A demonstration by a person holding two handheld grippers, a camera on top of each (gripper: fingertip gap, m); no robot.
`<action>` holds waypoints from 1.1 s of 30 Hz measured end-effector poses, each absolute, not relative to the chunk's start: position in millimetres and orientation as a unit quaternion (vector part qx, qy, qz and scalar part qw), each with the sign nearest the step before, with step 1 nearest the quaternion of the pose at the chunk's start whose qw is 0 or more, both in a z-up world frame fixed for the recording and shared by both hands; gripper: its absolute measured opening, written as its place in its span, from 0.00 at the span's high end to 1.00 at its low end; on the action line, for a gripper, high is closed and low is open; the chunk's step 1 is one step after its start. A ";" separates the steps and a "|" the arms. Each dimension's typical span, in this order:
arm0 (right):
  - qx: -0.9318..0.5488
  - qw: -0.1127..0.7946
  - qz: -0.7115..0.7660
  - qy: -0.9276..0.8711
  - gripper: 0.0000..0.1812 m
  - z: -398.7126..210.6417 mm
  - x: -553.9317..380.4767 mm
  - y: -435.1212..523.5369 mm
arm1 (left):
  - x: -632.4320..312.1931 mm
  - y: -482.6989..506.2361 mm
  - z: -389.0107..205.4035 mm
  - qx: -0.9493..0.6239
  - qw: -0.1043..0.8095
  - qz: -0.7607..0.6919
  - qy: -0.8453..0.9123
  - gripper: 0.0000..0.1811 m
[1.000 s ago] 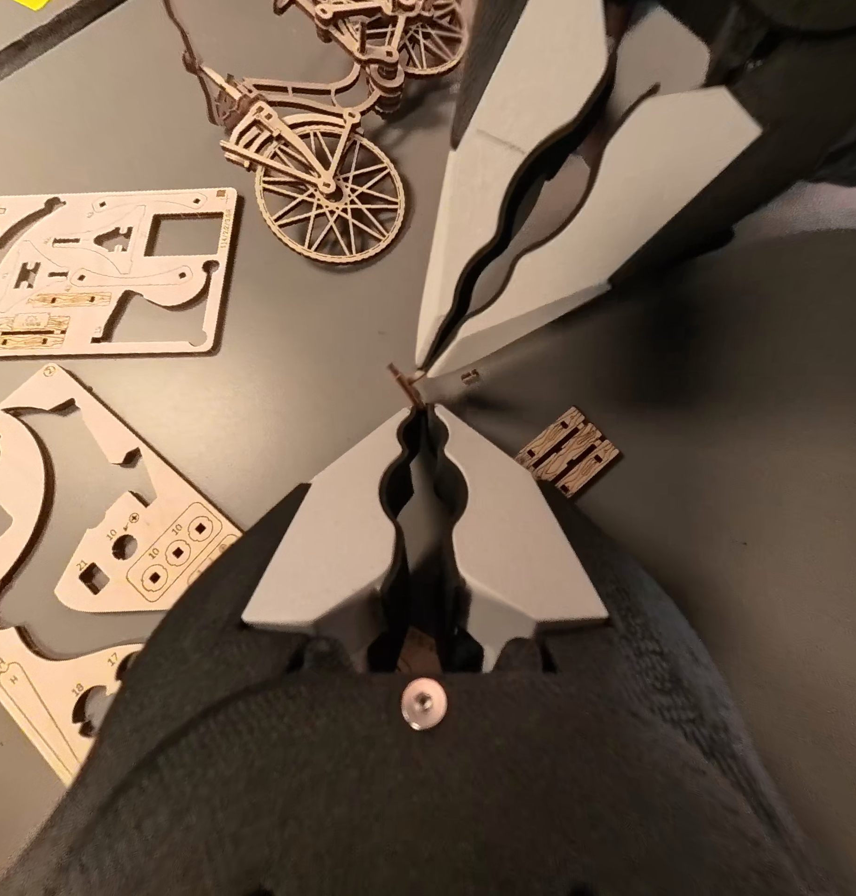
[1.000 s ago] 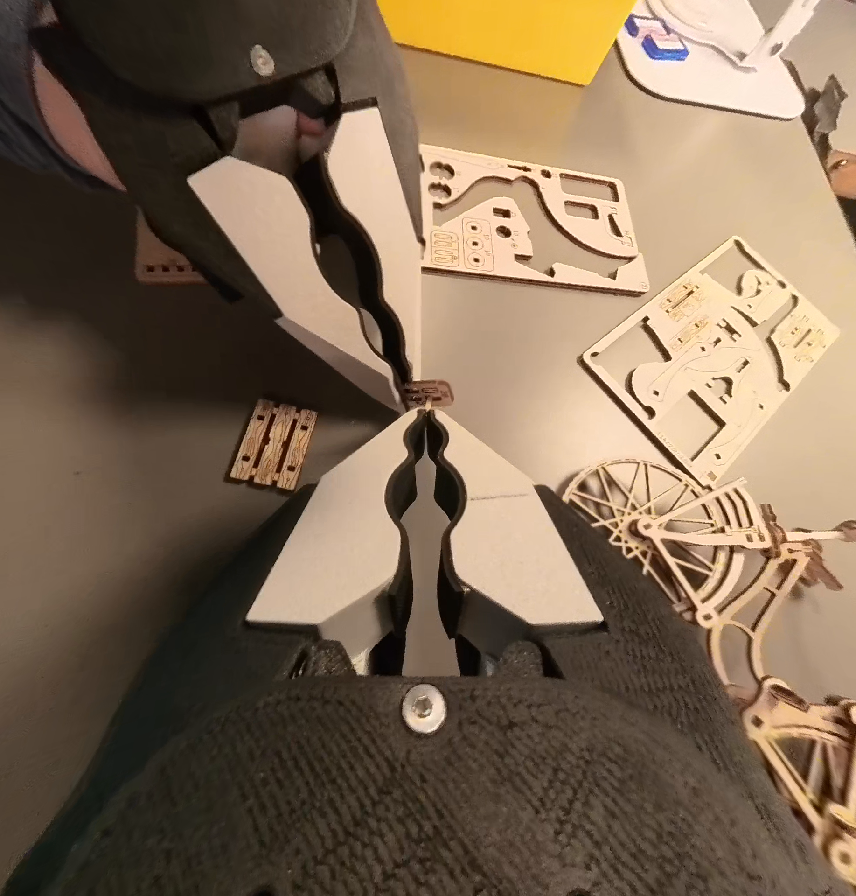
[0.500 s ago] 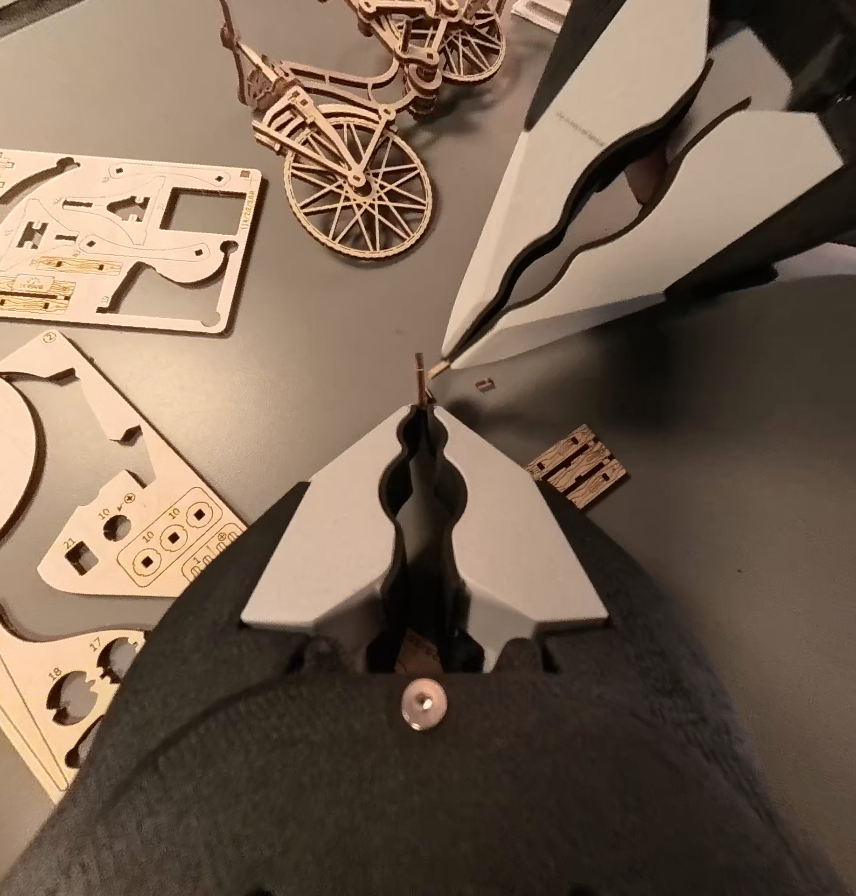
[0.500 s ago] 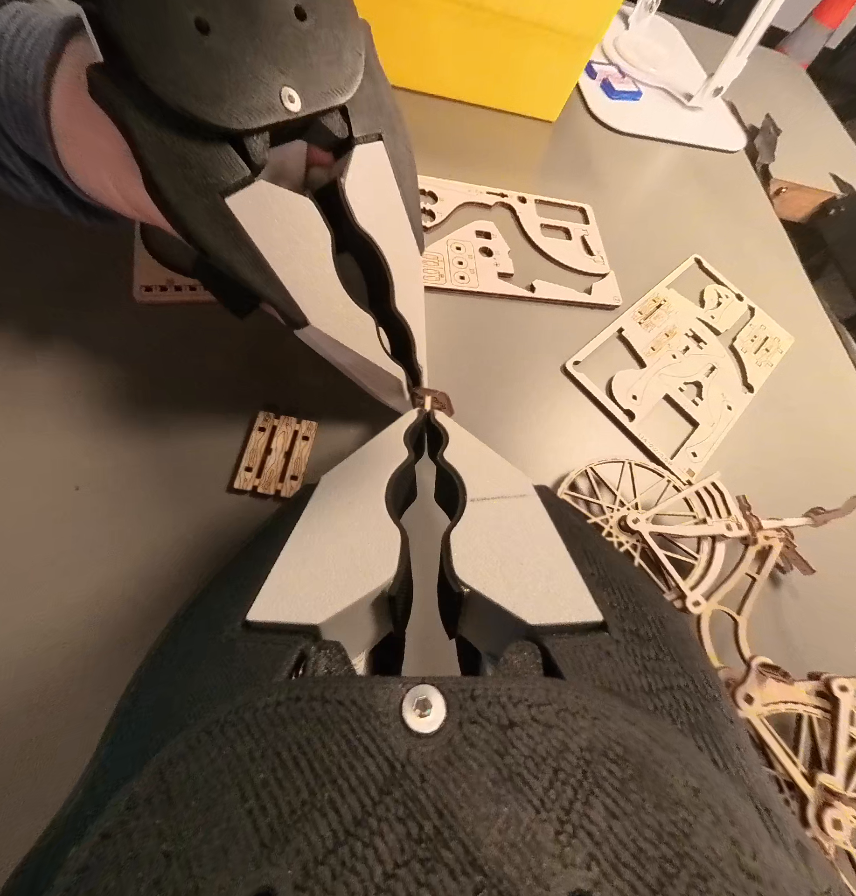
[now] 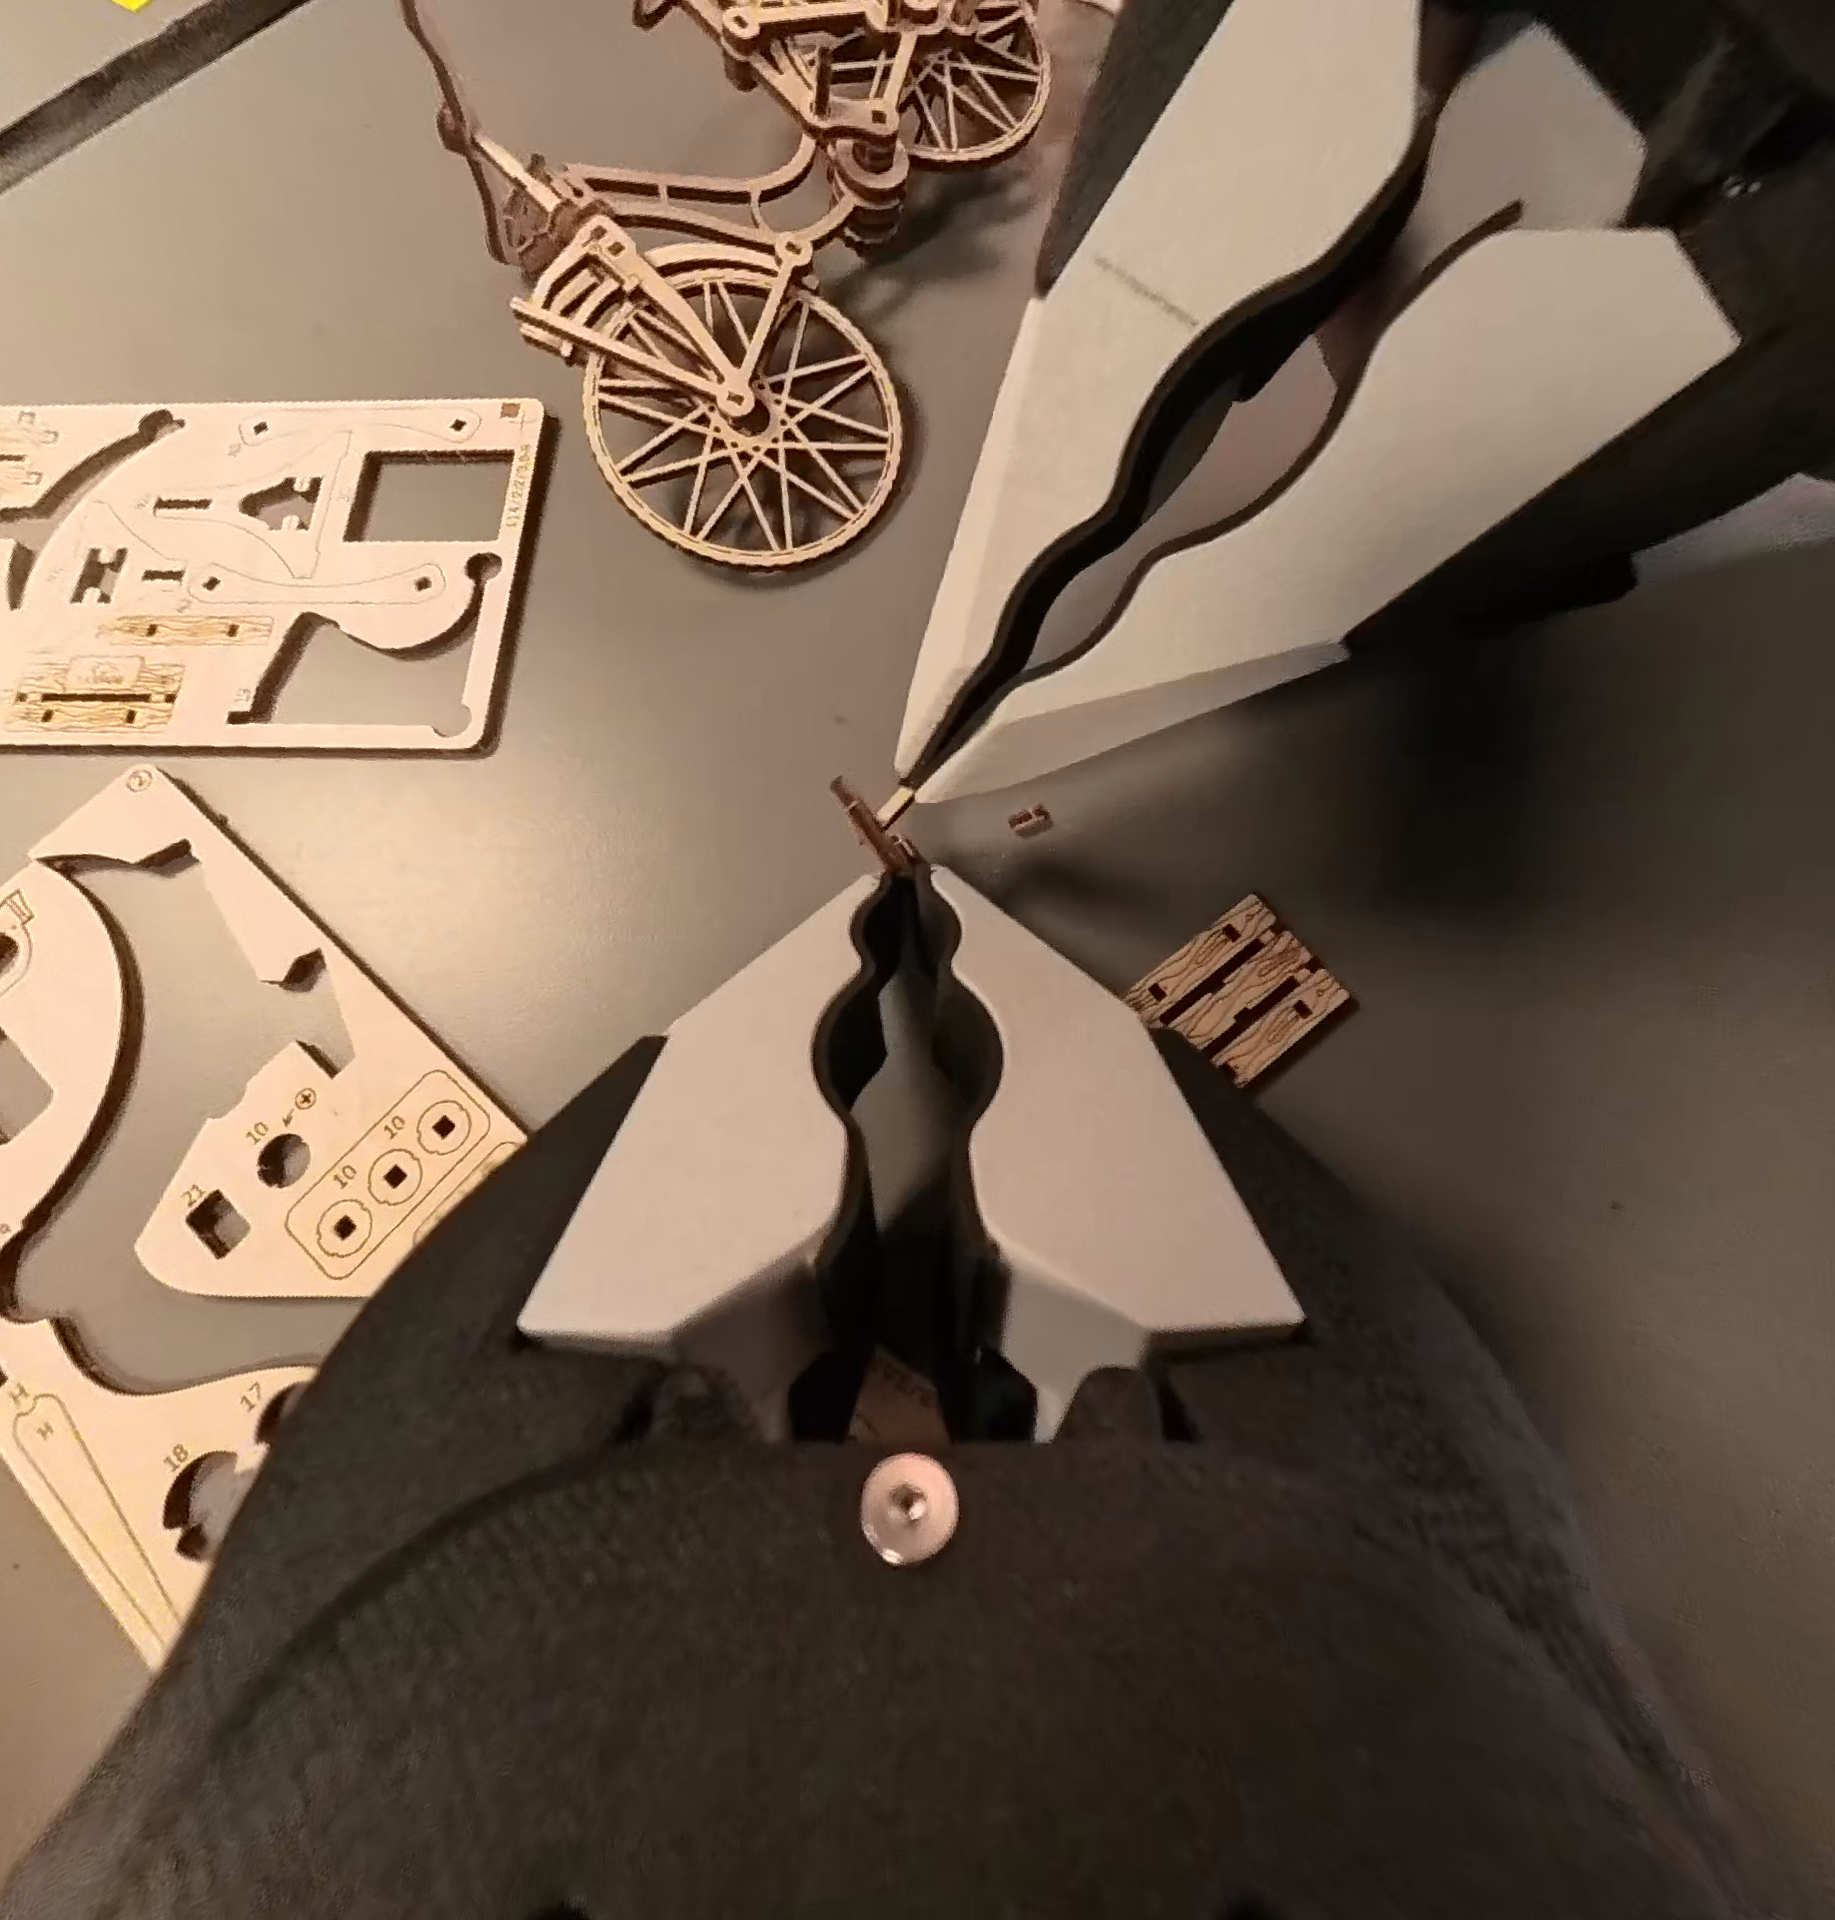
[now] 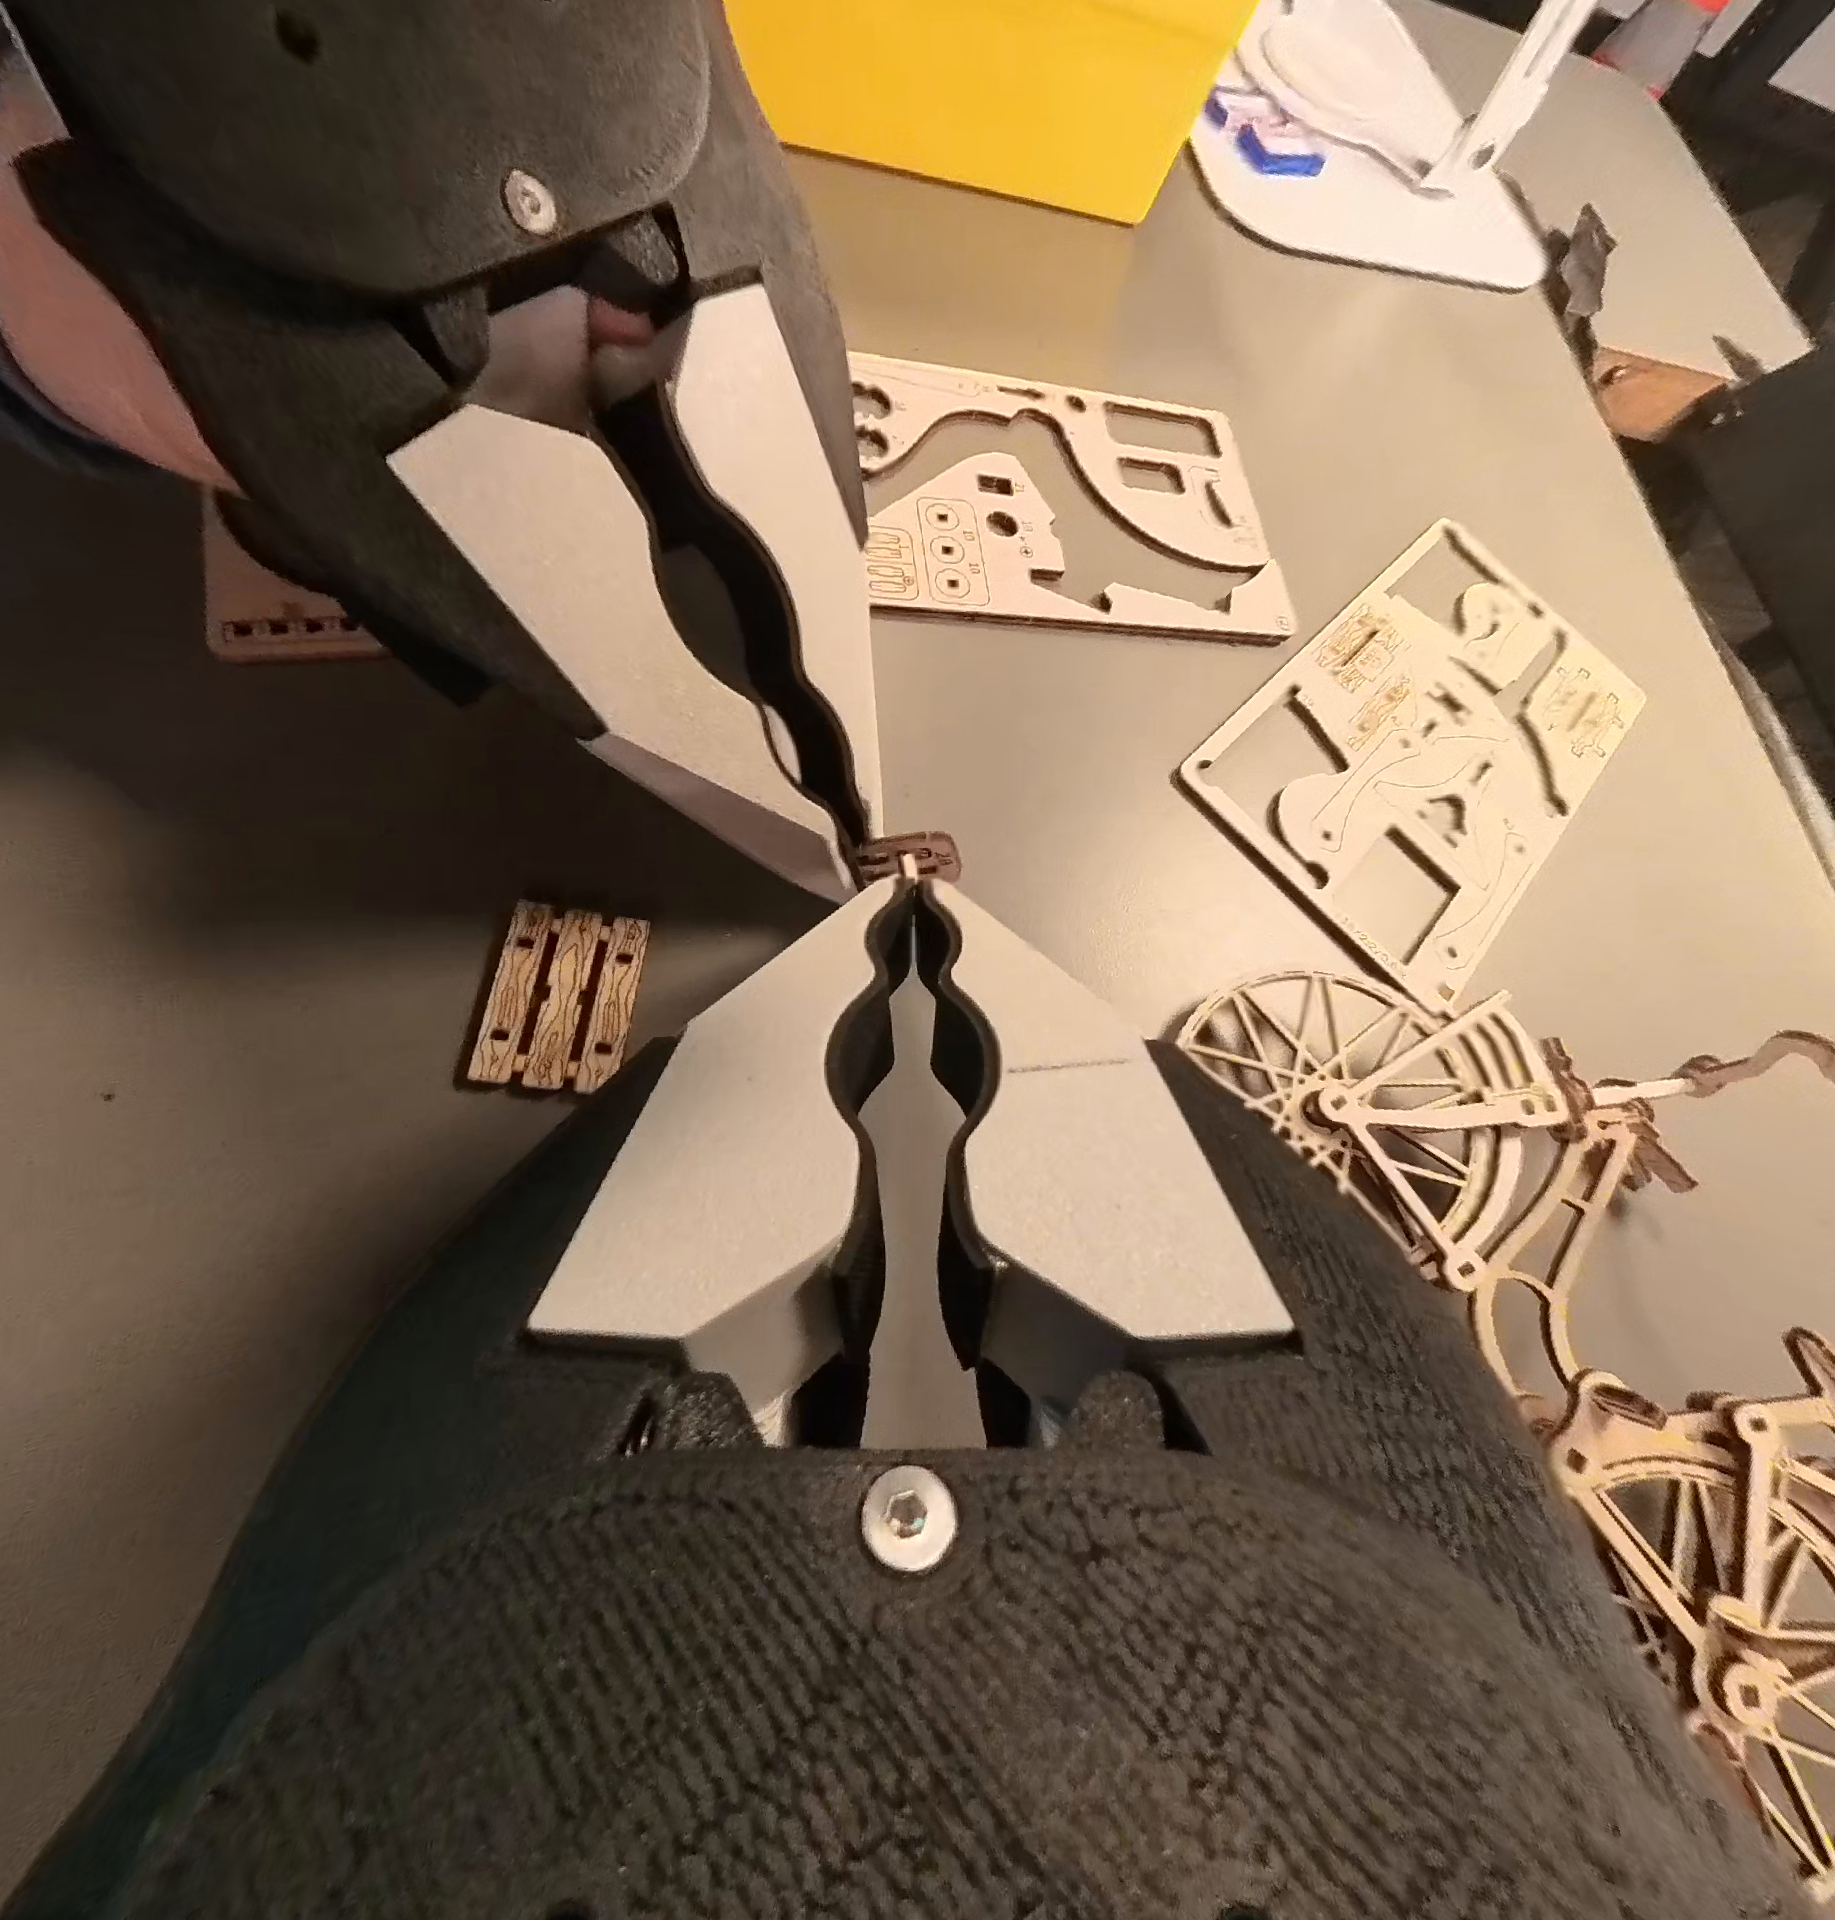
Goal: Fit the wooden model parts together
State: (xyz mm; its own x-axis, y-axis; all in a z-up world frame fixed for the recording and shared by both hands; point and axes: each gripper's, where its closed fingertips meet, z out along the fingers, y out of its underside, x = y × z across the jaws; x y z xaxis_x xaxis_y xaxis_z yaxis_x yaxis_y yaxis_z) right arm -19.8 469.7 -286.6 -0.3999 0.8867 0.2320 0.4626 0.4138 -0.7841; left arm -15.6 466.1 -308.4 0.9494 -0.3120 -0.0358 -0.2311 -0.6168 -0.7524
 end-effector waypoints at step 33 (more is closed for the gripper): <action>-0.438 0.355 0.415 -0.715 1.00 -266.0 -13.8 482.2 | -19.0 469.9 -293.4 -0.878 0.441 -0.186 0.024 1.00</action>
State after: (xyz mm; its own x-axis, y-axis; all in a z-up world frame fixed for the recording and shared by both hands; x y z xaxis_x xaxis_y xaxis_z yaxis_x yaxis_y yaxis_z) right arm -13.8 482.2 -266.0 -0.3650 0.9199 0.1436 0.3319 0.2727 -0.9031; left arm -19.0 469.9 -293.4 0.9298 -0.2066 0.3047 0.1212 -0.6096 -0.7834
